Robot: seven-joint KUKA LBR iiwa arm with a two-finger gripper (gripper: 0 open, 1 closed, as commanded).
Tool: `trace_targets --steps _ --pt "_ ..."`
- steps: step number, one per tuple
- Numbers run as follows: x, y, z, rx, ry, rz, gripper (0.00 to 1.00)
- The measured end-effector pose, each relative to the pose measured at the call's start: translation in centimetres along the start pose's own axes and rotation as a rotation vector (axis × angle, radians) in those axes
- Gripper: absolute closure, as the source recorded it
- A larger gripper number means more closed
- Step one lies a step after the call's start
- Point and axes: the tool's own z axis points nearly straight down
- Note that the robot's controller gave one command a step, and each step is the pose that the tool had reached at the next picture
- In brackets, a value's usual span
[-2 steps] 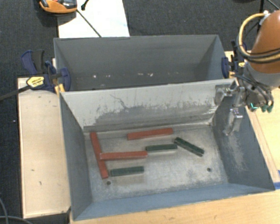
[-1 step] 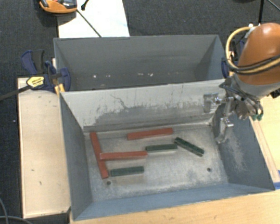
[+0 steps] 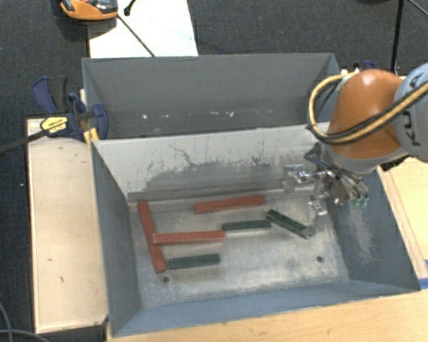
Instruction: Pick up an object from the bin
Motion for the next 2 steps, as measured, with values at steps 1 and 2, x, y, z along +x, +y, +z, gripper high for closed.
trace_targets --steps 1,2 --pt "-0.2 -1.6 5.1 -0.003 0.003 -0.065 0.00" --pt "0.6 3.9 5.3 -0.001 0.007 0.263 1.00"
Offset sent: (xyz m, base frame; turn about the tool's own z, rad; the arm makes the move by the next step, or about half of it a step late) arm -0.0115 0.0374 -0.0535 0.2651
